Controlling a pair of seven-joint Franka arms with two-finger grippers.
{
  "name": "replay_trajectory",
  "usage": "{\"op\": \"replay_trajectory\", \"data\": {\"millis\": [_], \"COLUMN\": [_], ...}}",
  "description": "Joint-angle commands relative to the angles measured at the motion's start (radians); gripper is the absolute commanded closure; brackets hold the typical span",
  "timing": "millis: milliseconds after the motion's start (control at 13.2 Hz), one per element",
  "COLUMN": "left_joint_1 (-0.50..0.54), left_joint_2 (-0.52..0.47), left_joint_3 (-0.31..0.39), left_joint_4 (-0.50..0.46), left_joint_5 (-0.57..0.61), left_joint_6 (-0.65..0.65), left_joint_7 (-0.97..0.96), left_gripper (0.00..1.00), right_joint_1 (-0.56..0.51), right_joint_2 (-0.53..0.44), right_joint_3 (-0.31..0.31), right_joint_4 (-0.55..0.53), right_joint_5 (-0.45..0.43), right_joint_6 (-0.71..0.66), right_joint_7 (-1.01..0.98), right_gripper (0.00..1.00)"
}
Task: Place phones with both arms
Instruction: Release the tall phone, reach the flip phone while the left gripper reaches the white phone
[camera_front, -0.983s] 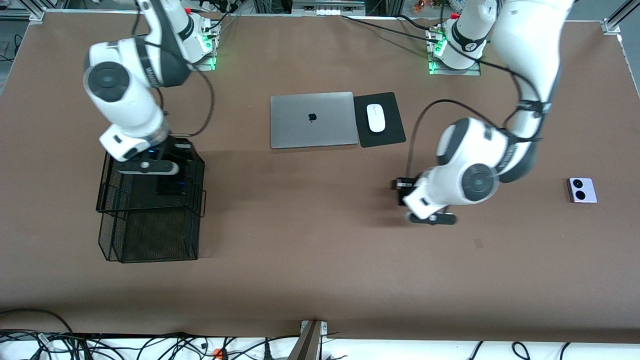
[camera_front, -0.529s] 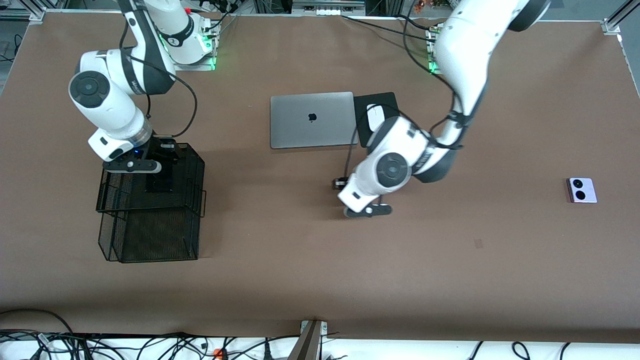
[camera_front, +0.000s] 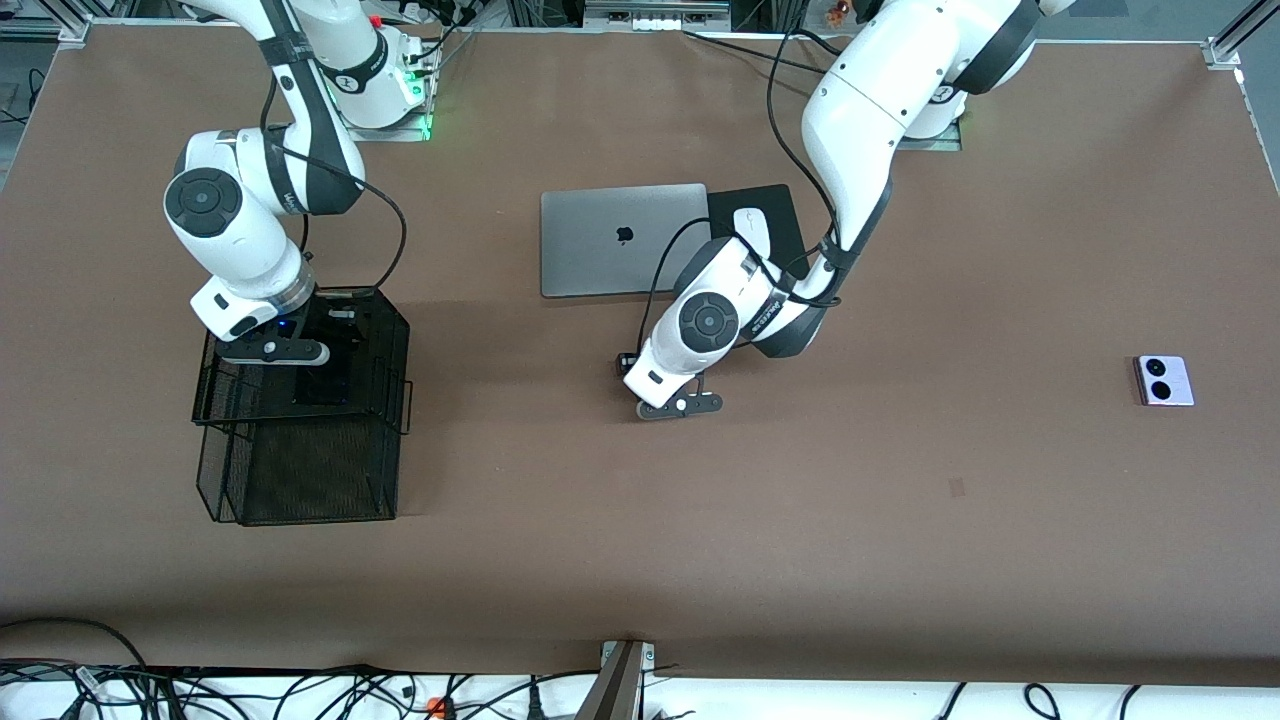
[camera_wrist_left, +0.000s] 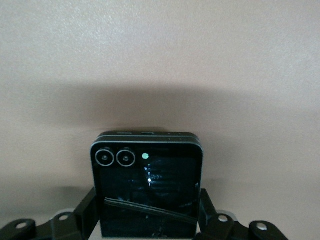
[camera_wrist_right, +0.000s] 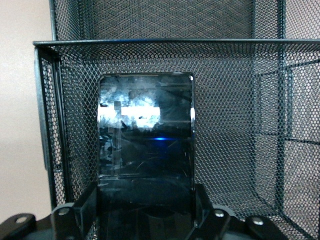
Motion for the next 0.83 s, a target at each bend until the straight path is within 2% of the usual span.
{"op": "replay_trajectory", "data": {"millis": [0, 76, 227, 454, 605, 756], "left_joint_1": [-0.01, -0.007, 0.001, 0.009, 0.009, 0.019], "left_joint_2": [-0.007, -0.012, -0.033, -0.13, -0.188, -0.228], "left_joint_3": [0.019, 0.021, 0.03, 0.1, 0.134, 0.157], "left_joint_4": [0.028, 0.028, 0.022, 0.031, 0.033, 0.033], "left_joint_5": [-0.004, -0.002, -0.002, 0.025, 0.109, 0.203], "left_joint_6": [-0.018, -0.026, -0.071, -0.332, -0.473, -0.585], "left_joint_7": [-0.022, -0.023, -0.023, -0.016, -0.014, -0.011], "left_gripper": [0.0, 0.0, 0.0, 0.0, 0.0, 0.0], "right_joint_1": [-0.006, -0.006, -0.006, -0.006, -0.006, 0.008], "right_joint_2": [-0.004, -0.009, -0.015, -0.038, -0.041, -0.028], "right_joint_3": [0.001, -0.001, -0.001, -0.008, -0.005, 0.013], "right_joint_4": [0.017, 0.018, 0.064, 0.22, 0.33, 0.407], "right_joint_5": [0.066, 0.069, 0.069, 0.069, 0.069, 0.071], "right_joint_6": [-0.002, -0.005, -0.064, -0.318, -0.47, -0.523], "right_joint_7": [-0.026, -0.026, -0.027, -0.026, -0.011, 0.043], "right_gripper": [0.13, 0.0, 0.0, 0.0, 0.0, 0.0]}}
